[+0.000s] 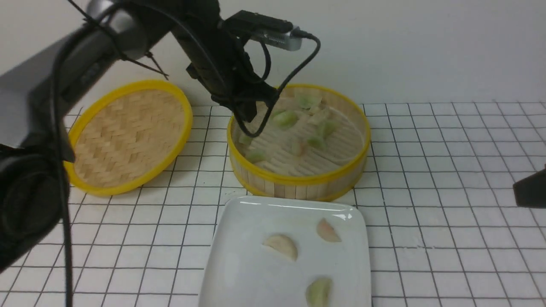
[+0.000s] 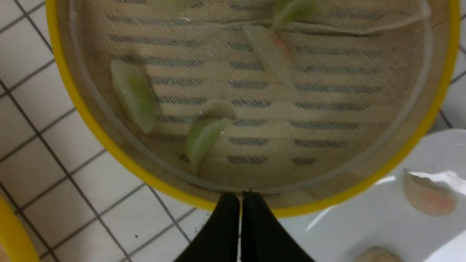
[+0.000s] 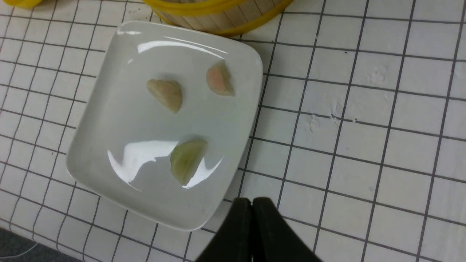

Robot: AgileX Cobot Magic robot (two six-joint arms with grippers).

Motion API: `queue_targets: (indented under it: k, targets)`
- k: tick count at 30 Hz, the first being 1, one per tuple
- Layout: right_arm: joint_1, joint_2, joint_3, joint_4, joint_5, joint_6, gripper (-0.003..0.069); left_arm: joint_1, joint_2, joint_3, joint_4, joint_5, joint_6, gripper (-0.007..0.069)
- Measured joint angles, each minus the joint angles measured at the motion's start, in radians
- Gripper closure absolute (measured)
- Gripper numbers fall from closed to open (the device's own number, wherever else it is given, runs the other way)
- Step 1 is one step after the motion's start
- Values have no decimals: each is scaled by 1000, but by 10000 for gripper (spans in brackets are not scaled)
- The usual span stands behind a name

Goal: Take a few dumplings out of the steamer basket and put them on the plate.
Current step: Use the left arm to grab a dumpling from the steamer

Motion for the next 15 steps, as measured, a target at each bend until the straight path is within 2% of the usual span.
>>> queue_targets:
  k: [4,8,10,14,15]
  targets:
    - [0,0,-1,3,0,0,670,-33,64,-34,64,1,5,578]
    - [0,0,-1,9,-2,0,670,-58,137,-37,96,-5,9,424]
    - [0,0,-1,13,-9,0,670,-62,172,-37,109,-26,10,311]
    - [0,0,-1,15,-10,0,670,-65,212,-38,141,-67,12,165]
    - [0,0,-1,15,-12,0,670,-65,222,-40,158,-97,12,108]
